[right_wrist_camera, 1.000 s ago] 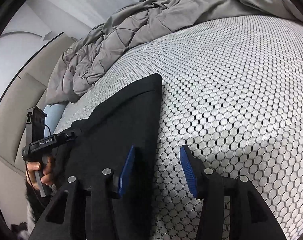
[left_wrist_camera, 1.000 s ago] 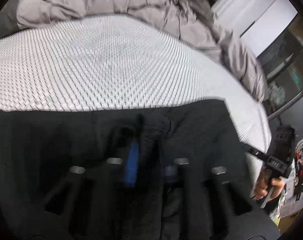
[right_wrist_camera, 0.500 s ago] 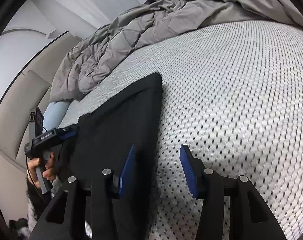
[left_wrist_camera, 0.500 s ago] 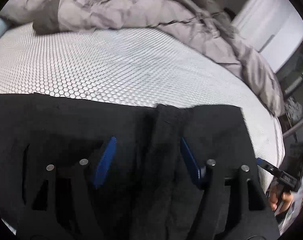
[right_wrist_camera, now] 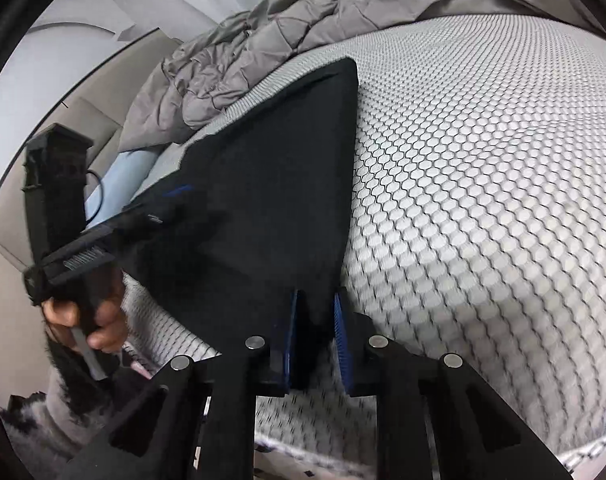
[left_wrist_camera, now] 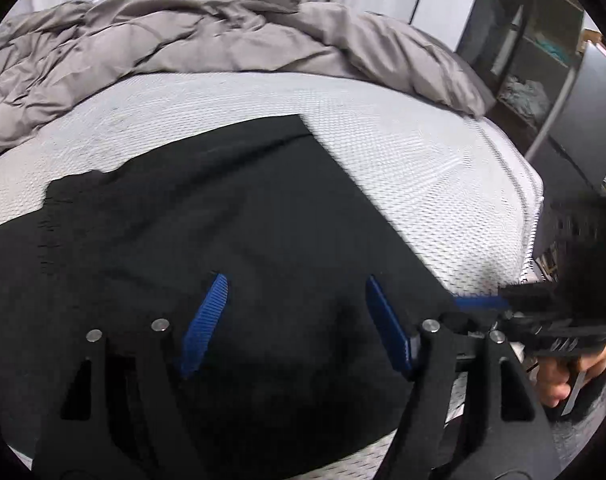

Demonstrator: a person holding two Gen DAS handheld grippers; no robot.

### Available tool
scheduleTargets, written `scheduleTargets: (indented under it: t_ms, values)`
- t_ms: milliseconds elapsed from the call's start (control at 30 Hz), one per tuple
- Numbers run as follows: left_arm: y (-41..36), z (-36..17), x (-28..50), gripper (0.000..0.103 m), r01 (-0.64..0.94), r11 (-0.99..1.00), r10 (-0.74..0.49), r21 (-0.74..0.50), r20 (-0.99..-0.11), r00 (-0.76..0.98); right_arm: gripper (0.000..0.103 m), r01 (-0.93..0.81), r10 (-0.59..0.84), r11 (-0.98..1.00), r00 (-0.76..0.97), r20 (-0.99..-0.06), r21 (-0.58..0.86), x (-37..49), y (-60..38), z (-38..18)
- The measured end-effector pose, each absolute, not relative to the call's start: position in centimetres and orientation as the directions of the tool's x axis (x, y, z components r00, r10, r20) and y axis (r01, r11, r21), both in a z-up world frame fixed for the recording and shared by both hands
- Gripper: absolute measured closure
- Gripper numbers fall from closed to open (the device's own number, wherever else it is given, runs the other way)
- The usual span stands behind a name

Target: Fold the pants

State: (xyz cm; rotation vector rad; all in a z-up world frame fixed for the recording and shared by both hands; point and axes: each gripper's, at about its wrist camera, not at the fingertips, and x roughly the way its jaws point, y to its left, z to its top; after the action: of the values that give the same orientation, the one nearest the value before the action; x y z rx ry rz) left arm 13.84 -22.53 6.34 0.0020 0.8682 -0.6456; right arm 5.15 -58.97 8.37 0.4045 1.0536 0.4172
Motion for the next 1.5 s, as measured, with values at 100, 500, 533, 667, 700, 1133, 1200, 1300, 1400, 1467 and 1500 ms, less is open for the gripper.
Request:
scheduleTargets:
  t_ms: [100, 500, 533, 667, 700, 1133, 1200, 1300, 1400, 1467, 1500]
  values:
    - [-25.4, 6.1, 12.3, 0.033, 0.579, 0.778, -0.552, -0.244, -0.705, 0.445, 0.058, -0.116, 0.544, 0.813, 0.502, -0.672, 0.571, 6.3, -60.8, 10.2]
    - [-30.2, 2.4, 10.4, 0.03, 0.665, 0.743, -0.451, -0.074, -0.79, 0.415, 0.078, -0.046, 0.514, 0.84, 0.388, -0.765, 0.541, 25.4, -58.6, 6.0]
    - [-30.1, 2.4, 10.4, 0.03, 0.668, 0.741, -0.452, -0.074, -0.791, 0.413, 0.081, -0.032, 0.516, 0.834, 0.397, -0.759, 0.551, 26.9, -58.8, 5.7]
    - [-29.3, 2.5, 9.8, 0.03, 0.684, 0.724, -0.47, -0.086, -0.788, 0.398, 0.094, -0.021, 0.453, 0.87, 0.429, -0.782, 0.493, 32.3, -58.6, 5.7]
    - [-29.0, 2.5, 9.7, 0.03, 0.687, 0.721, -0.476, -0.091, -0.785, 0.396, 0.094, -0.016, 0.424, 0.885, 0.44, -0.791, 0.466, 33.5, -58.4, 5.9]
    - [-22.4, 7.4, 8.7, 0.023, 0.657, 0.712, -0.615, -0.247, -0.671, 0.414, 0.052, -0.07, 0.438, 0.88, 0.504, -0.745, 0.47, 18.9, -62.6, 11.9]
    - [-22.3, 7.3, 8.5, 0.023, 0.655, 0.717, -0.606, -0.239, -0.678, 0.416, 0.052, -0.067, 0.45, 0.877, 0.465, -0.763, 0.476, 15.8, -61.8, 10.5]
    - [-22.1, 7.1, 7.9, 0.023, 0.641, 0.743, -0.565, -0.19, -0.692, 0.449, 0.053, -0.074, 0.453, 0.882, 0.401, -0.796, 0.465, 11.9, -60.0, 8.6]
    - [-21.6, 6.4, 8.0, 0.023, 0.61, 0.765, -0.547, -0.205, -0.707, 0.448, 0.053, -0.147, 0.409, 0.912, 0.391, -0.824, 0.383, 7.9, -58.6, 8.2]
    - [-21.8, 6.0, 7.8, 0.023, 0.602, 0.769, -0.545, -0.213, -0.711, 0.444, 0.053, -0.186, 0.41, 0.912, 0.384, -0.827, 0.366, 6.2, -58.3, 8.9]
    - [-22.1, 5.9, 7.6, 0.023, 0.608, 0.765, -0.549, -0.211, -0.708, 0.445, 0.053, -0.19, 0.421, 0.907, 0.389, -0.82, 0.376, 5.8, -58.4, 9.4]
